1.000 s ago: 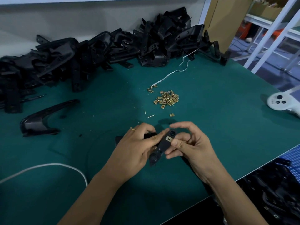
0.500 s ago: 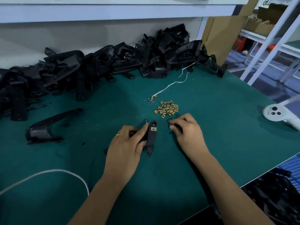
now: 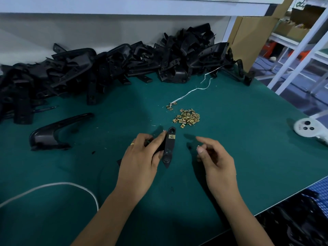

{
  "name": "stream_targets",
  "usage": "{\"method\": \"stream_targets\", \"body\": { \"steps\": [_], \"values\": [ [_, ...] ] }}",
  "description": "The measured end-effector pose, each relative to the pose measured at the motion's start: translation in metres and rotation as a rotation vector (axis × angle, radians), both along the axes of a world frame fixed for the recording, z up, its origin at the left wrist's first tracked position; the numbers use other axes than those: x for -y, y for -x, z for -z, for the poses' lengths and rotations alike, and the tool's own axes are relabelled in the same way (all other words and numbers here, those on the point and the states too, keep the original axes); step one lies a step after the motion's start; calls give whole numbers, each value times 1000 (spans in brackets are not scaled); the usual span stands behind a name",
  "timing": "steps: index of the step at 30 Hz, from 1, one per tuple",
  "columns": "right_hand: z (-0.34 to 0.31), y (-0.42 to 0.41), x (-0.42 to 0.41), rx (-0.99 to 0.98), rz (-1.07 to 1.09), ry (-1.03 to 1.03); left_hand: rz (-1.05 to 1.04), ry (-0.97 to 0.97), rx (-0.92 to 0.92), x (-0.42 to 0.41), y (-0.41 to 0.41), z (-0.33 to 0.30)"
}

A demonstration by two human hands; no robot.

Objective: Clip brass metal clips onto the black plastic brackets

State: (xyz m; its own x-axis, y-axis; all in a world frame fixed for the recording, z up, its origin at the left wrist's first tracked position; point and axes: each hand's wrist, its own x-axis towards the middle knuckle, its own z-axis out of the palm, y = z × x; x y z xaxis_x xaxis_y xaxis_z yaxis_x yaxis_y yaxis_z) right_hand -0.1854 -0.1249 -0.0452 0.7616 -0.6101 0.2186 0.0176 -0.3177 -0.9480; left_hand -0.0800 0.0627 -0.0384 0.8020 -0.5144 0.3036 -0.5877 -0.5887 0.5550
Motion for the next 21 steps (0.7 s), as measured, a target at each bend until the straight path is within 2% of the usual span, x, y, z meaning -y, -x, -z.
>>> {"method": "stream_targets", "body": {
  "steps": [4,6,12,21],
  "values": [
    [-5,5,-10,155,-5,-315,35,-22,46,3,3,-2],
    [-7,4,-13,185,-46,-396,54,-51,65,6,5,-3],
    [-7,4,-17,166,-115,-392,56,-49,55,6,6,-4],
    [-4,4,-24,16,-225,-225,45,-87,131,7,6,0]
  ]
}}
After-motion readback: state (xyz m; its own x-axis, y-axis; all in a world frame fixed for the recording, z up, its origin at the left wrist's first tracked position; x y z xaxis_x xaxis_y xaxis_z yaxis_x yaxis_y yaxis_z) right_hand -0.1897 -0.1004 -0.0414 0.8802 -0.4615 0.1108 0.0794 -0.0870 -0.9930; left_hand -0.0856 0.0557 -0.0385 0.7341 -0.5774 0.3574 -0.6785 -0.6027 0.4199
